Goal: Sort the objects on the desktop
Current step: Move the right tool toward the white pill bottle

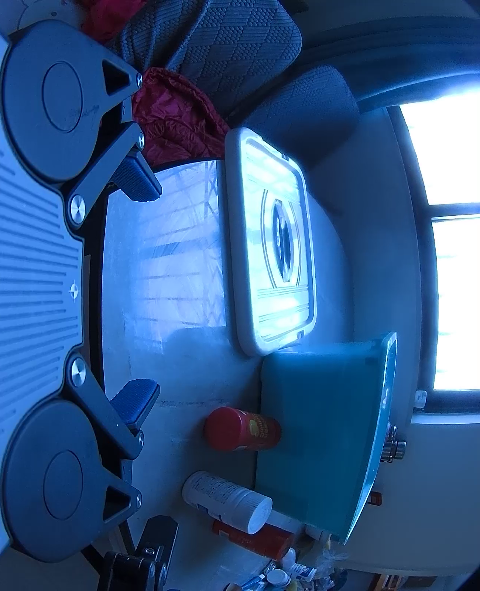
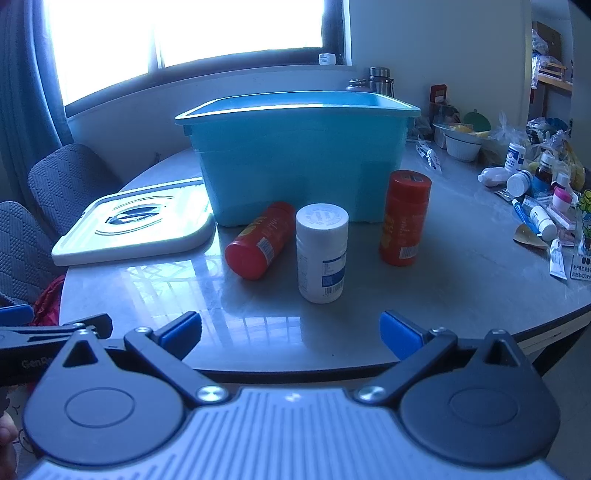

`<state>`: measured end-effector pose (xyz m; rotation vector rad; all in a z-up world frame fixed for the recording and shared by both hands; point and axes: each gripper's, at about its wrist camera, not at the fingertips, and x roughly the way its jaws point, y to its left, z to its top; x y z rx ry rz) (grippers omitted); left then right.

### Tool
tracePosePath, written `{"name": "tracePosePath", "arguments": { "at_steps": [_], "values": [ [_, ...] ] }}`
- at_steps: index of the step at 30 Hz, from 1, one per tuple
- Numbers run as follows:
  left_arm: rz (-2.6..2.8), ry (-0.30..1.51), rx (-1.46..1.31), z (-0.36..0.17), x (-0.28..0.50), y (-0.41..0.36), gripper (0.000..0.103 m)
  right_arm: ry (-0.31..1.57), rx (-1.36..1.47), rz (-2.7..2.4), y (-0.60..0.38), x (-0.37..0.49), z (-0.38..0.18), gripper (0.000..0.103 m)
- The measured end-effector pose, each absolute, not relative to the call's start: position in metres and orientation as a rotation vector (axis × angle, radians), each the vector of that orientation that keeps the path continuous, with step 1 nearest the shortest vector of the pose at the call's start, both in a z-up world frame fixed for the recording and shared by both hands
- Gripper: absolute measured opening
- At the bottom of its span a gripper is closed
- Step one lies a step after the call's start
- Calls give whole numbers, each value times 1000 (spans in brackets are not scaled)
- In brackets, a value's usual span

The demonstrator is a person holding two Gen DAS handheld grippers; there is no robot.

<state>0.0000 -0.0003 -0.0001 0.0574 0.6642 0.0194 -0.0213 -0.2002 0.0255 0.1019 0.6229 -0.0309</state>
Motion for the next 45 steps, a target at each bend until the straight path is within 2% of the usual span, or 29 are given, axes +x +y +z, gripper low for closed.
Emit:
{"name": "tracePosePath", "arguments": {
  "at_steps": [33, 45],
  "values": [
    [-12, 638, 65, -3, 17, -23, 103, 617, 86, -26, -222, 0, 20, 103],
    [1, 584, 68, -30, 19, -28, 103, 531, 85, -29, -231, 12, -11, 103]
  ]
}}
